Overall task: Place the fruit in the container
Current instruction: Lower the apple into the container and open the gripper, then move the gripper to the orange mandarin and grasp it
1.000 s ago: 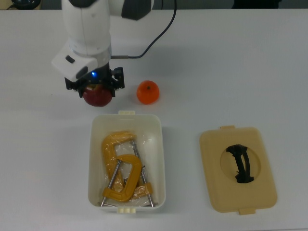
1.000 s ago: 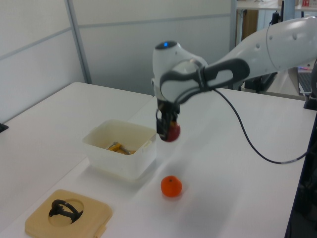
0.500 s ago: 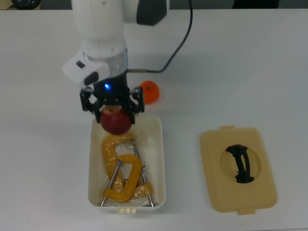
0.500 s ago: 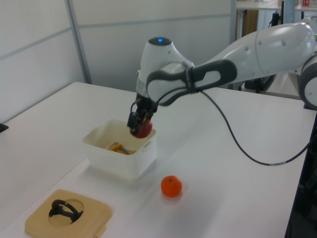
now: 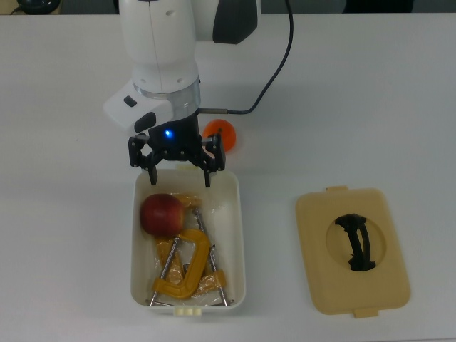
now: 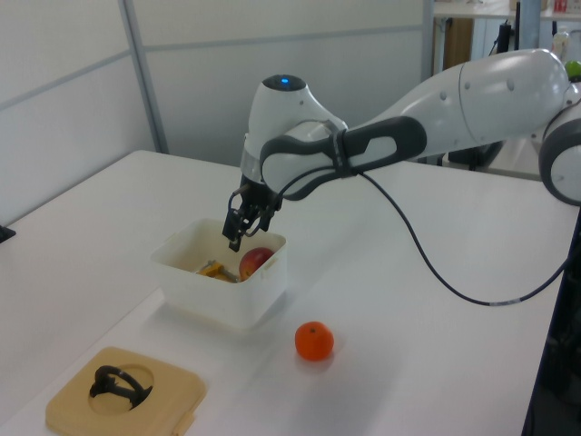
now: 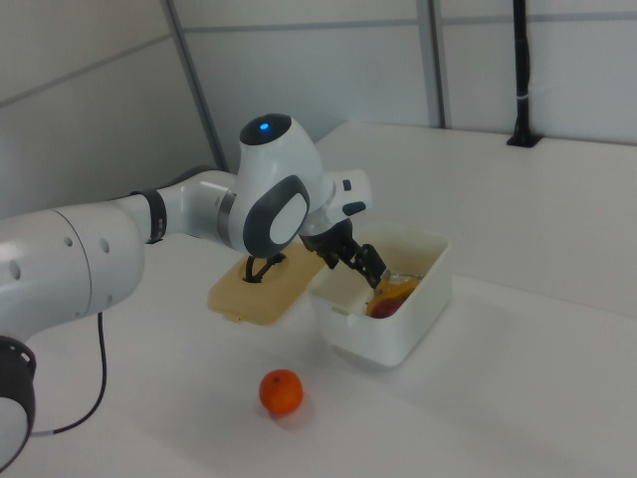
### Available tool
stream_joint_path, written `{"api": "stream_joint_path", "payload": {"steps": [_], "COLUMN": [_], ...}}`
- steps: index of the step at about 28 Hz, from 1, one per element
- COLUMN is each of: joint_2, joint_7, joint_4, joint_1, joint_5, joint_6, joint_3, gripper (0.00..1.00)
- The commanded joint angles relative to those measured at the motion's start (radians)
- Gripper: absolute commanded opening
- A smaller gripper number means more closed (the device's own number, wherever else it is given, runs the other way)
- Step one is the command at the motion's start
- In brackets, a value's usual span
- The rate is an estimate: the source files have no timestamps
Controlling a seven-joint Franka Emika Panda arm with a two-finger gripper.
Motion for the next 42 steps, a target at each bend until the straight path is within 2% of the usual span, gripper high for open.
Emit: {"api": "stream_joint_path", "payload": {"steps": [1,4,7,10,18,24,31,38,42], "joint_2": [-0.042,-0.048,-0.049,-0.052,-0.066,-0.065,-0.051,-0.016,-0.014], "joint_7": [-0.017,-0.073,-0.132,-0.15,-0.148,-0.143,-0.142,-0.139,-0.139], "joint_4": [-0.006,-0.006,-0.007,-0.027,-0.156,-0.204,-0.219,-0.219,-0.219], "joint_1": [0.005,0.006,0.012,0.029,0.098,0.133,0.163,0.181,0.186], "joint_5": [-0.014,-0.035,-0.037,-0.043,-0.123,-0.144,-0.147,-0.176,-0.178], "joint_6": [-0.145,-0.261,-0.363,-0.402,-0.404,-0.404,-0.404,-0.404,-0.404], "joint_3": [-0.006,-0.004,-0.001,-0.003,-0.001,-0.001,-0.001,-0.001,-0.001], "gripper": [1.0,1.0,1.0,1.0,1.0,1.0,1.0,1.0,1.0]}}
